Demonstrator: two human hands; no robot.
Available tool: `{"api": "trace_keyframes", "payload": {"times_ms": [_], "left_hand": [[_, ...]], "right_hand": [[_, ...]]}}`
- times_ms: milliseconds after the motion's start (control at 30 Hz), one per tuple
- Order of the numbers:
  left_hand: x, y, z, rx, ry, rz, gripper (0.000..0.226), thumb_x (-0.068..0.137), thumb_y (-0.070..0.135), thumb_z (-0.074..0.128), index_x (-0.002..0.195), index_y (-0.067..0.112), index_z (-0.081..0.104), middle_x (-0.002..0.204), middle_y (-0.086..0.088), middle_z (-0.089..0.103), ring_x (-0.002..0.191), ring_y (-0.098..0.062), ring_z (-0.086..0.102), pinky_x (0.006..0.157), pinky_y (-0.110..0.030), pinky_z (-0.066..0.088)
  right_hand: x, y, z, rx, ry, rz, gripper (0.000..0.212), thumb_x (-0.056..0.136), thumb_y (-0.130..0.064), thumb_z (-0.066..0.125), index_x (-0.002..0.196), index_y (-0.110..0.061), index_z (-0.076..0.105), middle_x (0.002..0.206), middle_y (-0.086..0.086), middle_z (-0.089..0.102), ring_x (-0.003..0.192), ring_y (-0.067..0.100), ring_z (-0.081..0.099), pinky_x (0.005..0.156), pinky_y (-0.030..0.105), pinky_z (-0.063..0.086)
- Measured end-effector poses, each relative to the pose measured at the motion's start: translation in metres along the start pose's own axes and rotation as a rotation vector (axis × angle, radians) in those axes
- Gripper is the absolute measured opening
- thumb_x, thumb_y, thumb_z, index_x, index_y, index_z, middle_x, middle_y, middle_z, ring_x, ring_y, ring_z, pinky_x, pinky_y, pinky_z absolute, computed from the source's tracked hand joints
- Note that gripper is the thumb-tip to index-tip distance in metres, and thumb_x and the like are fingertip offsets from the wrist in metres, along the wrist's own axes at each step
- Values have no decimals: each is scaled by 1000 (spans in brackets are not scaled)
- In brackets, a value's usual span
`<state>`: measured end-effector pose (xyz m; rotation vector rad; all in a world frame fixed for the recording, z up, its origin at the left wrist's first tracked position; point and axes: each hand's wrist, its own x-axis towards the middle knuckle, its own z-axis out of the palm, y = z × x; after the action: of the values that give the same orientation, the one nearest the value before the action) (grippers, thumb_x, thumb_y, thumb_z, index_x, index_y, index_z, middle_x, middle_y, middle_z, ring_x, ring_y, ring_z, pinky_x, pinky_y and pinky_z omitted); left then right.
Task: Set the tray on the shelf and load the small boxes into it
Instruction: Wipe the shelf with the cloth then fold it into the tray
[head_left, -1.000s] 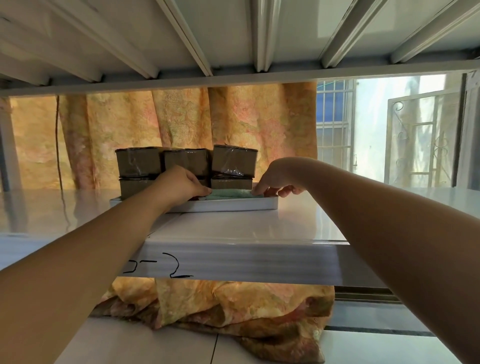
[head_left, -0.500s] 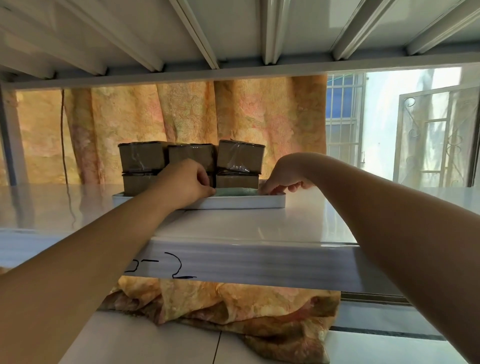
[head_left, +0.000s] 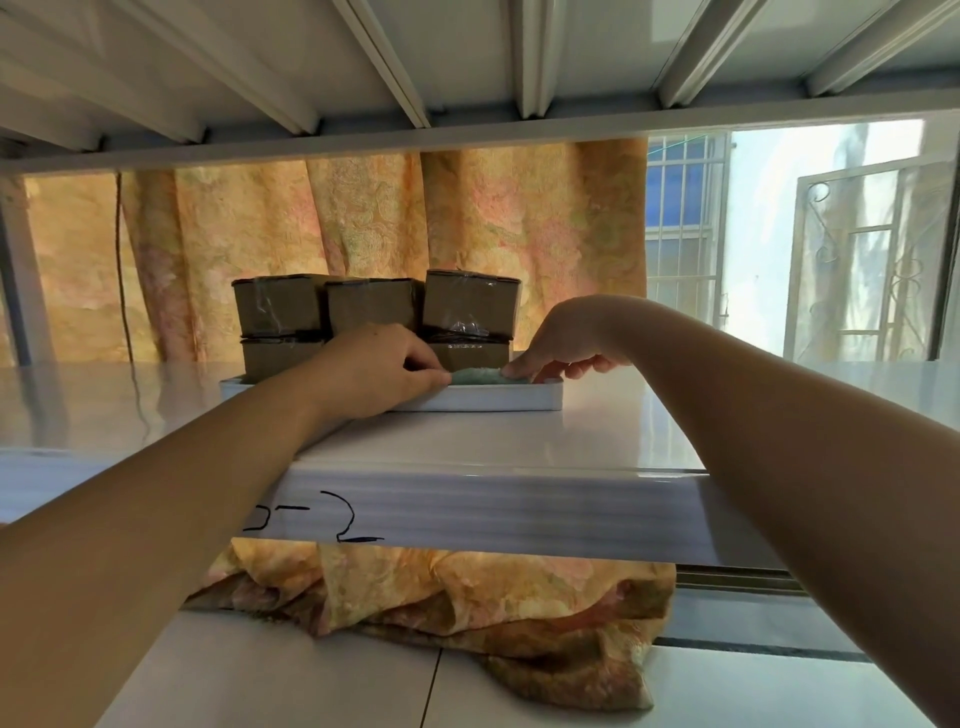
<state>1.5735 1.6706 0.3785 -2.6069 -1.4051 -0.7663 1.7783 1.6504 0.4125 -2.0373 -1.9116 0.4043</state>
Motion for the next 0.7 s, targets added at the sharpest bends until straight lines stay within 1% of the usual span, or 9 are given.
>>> {"api": "trace_keyframes", "payload": {"times_ms": [100, 167, 300, 367, 500, 600, 633, 700], "left_hand": [[-1, -1, -3, 22, -48, 9, 28, 89, 41, 58, 108, 27, 72, 97, 13, 62, 93, -7, 57, 79, -24, 44], [0, -1, -5, 23, -59, 9, 27, 89, 41, 59, 109, 27, 71, 95, 14, 60, 91, -5, 55, 77, -22, 42], [0, -4, -1, -88, -27, -12, 24, 89, 39, 59, 105, 27, 72, 98, 12, 64, 87, -3, 56, 68, -15, 42], [-1, -5, 2, -141, 12, -13, 22, 90, 37, 58, 104, 27, 72, 100, 10, 66, 87, -3, 57, 68, -13, 42], [-3, -4, 2, -105, 96, 52, 21, 91, 25, 56, 107, 25, 70, 99, 11, 63, 90, -5, 56, 68, -7, 36], [-5, -2, 1, -111, 109, 106, 23, 91, 23, 55, 110, 24, 68, 98, 13, 59, 91, -5, 56, 69, -6, 35], [-5, -1, 1, -108, 89, 115, 24, 91, 23, 54, 112, 25, 67, 100, 14, 58, 92, -4, 54, 70, -5, 34], [-5, -2, 1, -101, 49, 123, 26, 92, 26, 54, 116, 26, 65, 105, 15, 56, 95, -3, 51, 73, -7, 34]], "right_hand": [[3, 2, 1, 34, 19, 1, 32, 79, -46, 70, 82, -15, 66, 69, -2, 51, 62, 11, 40, 54, 23, 25], [5, 2, 1, 46, 10, 3, 33, 80, -44, 71, 92, -13, 67, 70, -2, 53, 64, 12, 41, 53, 22, 25], [3, -4, 0, -26, -20, 18, 24, 84, -39, 68, 84, -16, 64, 71, -3, 55, 65, 11, 43, 55, 22, 28], [3, -6, 0, -81, 3, 7, 24, 85, -38, 67, 87, -14, 65, 71, -3, 54, 64, 11, 44, 56, 23, 30], [3, 0, 1, -20, 35, 4, 32, 82, -39, 70, 93, -10, 70, 70, -2, 53, 64, 12, 39, 55, 23, 27], [1, 5, -3, 23, 79, -53, 34, 79, -41, 72, 96, -11, 74, 74, -4, 64, 67, 12, 44, 57, 24, 30], [0, 5, -3, 50, 87, -79, 34, 80, -40, 72, 97, -11, 74, 78, -4, 68, 70, 12, 48, 59, 24, 34], [-1, 4, -2, 79, 95, -116, 32, 81, -36, 71, 103, -14, 73, 86, -5, 71, 85, 14, 58, 72, 28, 42]]}}
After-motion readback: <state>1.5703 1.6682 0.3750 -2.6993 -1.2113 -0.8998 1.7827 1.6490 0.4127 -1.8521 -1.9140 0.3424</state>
